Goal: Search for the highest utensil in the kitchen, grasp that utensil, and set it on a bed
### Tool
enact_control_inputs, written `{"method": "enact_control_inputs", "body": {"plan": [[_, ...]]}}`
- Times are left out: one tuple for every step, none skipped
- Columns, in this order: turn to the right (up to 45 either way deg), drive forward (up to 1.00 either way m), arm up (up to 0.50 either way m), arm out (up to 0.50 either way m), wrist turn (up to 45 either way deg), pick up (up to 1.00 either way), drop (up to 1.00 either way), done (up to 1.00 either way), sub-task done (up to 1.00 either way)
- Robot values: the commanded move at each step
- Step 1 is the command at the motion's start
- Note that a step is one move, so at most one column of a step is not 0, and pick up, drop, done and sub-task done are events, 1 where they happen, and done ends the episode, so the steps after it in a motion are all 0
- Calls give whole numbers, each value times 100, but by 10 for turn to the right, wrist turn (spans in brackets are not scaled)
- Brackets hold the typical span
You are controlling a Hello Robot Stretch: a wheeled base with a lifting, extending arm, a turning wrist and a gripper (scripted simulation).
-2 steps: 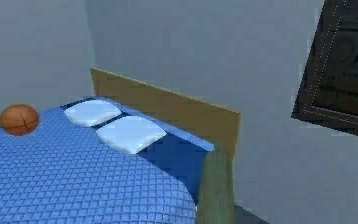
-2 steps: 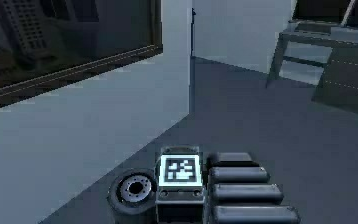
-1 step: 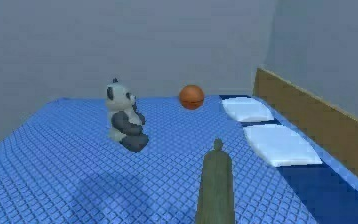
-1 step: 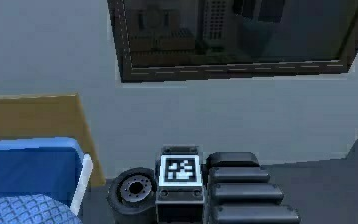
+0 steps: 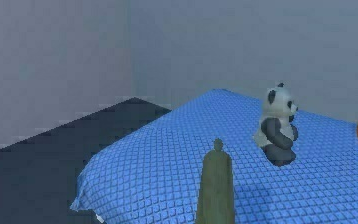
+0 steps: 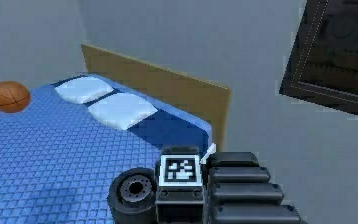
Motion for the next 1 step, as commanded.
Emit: {"method": "enact_control_inputs", "body": {"plan": [[-60, 0, 0, 0, 0, 0, 0, 0, 0]]}}
